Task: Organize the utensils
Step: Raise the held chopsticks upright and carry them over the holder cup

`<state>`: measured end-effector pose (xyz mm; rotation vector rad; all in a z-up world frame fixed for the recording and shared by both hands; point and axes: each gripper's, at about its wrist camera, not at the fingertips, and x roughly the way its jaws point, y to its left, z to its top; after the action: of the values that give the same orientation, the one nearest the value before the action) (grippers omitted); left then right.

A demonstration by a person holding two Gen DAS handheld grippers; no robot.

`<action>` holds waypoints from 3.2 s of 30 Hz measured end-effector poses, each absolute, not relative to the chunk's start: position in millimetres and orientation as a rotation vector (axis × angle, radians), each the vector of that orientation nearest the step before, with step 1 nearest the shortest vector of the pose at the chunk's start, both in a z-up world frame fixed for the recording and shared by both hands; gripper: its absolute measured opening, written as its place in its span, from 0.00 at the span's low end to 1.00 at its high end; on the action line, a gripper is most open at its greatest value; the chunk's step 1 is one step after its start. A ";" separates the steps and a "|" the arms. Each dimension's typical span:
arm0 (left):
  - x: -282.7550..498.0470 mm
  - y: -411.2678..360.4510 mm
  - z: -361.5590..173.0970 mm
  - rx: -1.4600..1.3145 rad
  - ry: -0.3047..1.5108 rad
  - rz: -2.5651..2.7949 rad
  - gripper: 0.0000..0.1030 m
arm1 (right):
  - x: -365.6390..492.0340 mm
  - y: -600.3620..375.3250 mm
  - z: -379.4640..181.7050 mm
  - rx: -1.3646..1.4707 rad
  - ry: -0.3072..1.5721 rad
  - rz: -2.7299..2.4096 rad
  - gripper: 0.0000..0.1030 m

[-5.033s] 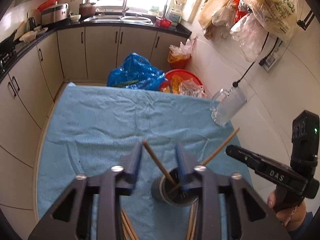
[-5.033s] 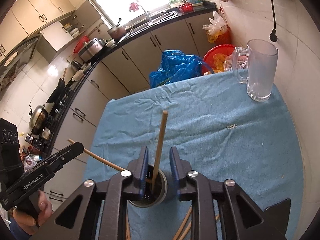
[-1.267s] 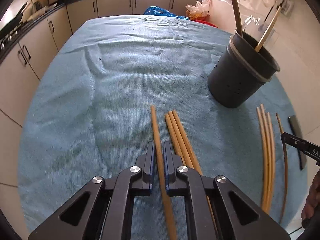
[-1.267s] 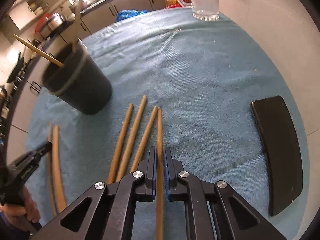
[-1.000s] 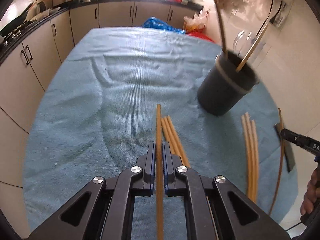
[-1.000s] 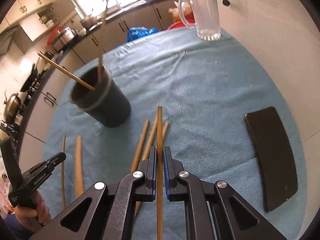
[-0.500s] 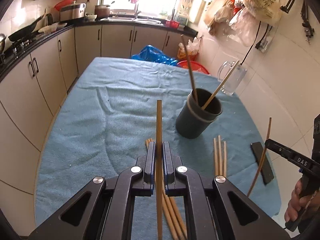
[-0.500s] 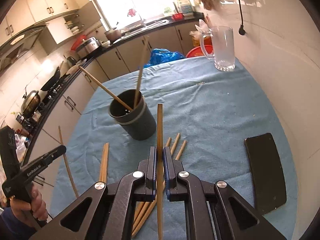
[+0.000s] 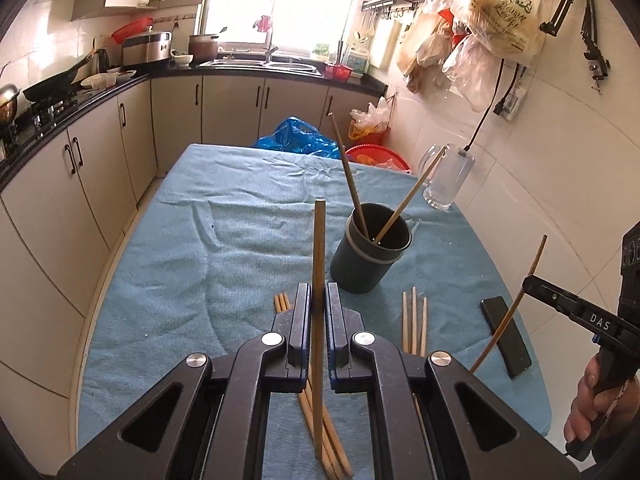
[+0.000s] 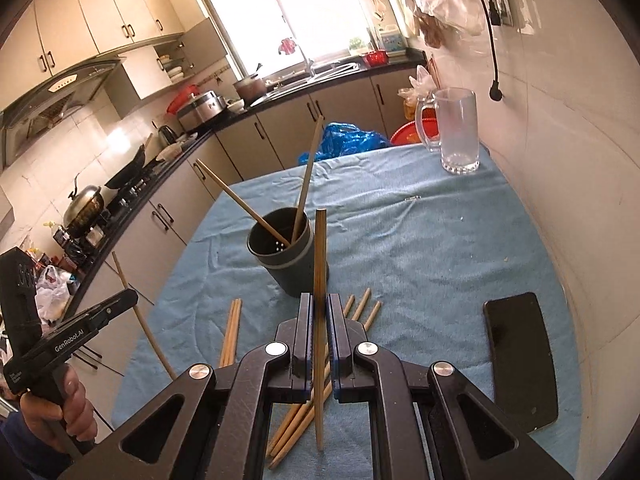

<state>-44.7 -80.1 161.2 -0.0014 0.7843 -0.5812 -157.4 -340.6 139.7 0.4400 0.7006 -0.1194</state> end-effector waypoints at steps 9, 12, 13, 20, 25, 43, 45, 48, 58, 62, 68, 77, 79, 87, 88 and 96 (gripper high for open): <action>-55.4 -85.1 179.5 -0.008 0.745 -0.562 0.06 | -168.0 -344.5 158.6 0.405 0.650 -0.087 0.06; -60.8 -90.8 186.8 -0.001 0.729 -0.552 0.06 | -171.7 -347.7 166.0 0.389 0.630 -0.069 0.06; -61.9 -91.8 188.3 0.001 0.727 -0.551 0.06 | -172.6 -349.2 168.3 0.387 0.624 -0.063 0.06; -74.3 -108.5 207.0 0.006 0.703 -0.535 0.06 | -180.0 -356.2 183.6 0.383 0.577 -0.014 0.06; -82.5 -115.3 215.7 -0.002 0.711 -0.526 0.06 | -185.6 -360.6 191.3 0.390 0.559 0.027 0.06; -68.6 -138.9 246.7 -0.006 0.688 -0.655 0.06 | -189.8 -379.9 226.6 0.470 0.491 0.023 0.07; -60.5 -137.2 250.2 -0.016 0.680 -0.675 0.06 | -186.2 -377.7 232.8 0.483 0.484 0.015 0.06; -47.2 -132.7 254.8 -0.019 0.669 -0.706 0.06 | -178.4 -376.1 240.4 0.492 0.479 -0.005 0.07; 4.6 -117.4 281.1 -0.023 0.593 -0.797 0.06 | -135.6 -358.7 272.9 0.508 0.445 -0.078 0.06; 21.6 -117.9 285.7 -0.022 0.573 -0.830 0.06 | -115.0 -353.9 278.3 0.523 0.448 -0.104 0.06; 40.5 -123.8 279.1 -0.037 0.581 -0.845 0.06 | -87.0 -357.9 273.3 0.552 0.471 -0.146 0.06; 59.8 -132.2 258.7 -0.076 0.626 -0.790 0.06 | -54.0 -370.7 257.4 0.558 0.491 -0.155 0.06; 61.4 -134.6 254.8 -0.074 0.629 -0.780 0.06 | -47.2 -372.5 252.8 0.551 0.496 -0.158 0.06; 64.8 -144.2 236.2 -0.077 0.660 -0.765 0.06 | -32.9 -379.3 226.1 0.564 0.540 -0.163 0.06; 65.7 -145.2 232.6 -0.078 0.668 -0.765 0.06 | -31.3 -379.5 221.2 0.565 0.552 -0.163 0.06; 73.9 -151.1 206.3 -0.084 0.730 -0.759 0.06 | -23.2 -381.6 193.8 0.594 0.621 -0.165 0.06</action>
<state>73.9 -151.1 206.3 -0.0843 0.7299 -0.7593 -23.2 -381.6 193.8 0.5944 0.6208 -0.1651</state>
